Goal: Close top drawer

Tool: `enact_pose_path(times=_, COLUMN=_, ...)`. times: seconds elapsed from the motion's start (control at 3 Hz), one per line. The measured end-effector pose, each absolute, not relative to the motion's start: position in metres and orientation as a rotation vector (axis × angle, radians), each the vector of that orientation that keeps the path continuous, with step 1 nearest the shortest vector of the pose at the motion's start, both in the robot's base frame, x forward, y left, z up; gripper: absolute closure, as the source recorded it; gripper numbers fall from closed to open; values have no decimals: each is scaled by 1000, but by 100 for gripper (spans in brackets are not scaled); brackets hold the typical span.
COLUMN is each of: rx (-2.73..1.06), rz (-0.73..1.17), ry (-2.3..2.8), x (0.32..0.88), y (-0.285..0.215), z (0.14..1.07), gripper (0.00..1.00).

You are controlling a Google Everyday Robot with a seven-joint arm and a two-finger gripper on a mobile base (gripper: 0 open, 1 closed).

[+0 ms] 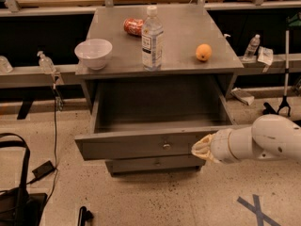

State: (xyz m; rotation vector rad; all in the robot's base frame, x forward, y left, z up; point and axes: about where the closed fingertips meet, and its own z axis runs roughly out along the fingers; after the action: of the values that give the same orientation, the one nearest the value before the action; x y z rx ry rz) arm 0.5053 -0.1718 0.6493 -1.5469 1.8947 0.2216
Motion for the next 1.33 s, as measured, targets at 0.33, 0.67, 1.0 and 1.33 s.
enact_pose_path(times=0.33, rx=-1543, rz=152, ry=1867, x=518, y=-166, z=634, gripper=100)
enact_pose_path(times=0.67, rx=-1531, rz=97, ry=1845, x=529, y=-162, z=625, gripper=100)
enact_pose_path(times=1.0, rx=-1515, rz=63, ry=1830, x=538, y=-159, z=620, gripper=100)
enact_pose_path(times=1.33, rx=-1465, rz=53, ry=1807, x=564, y=-164, z=618, gripper=100)
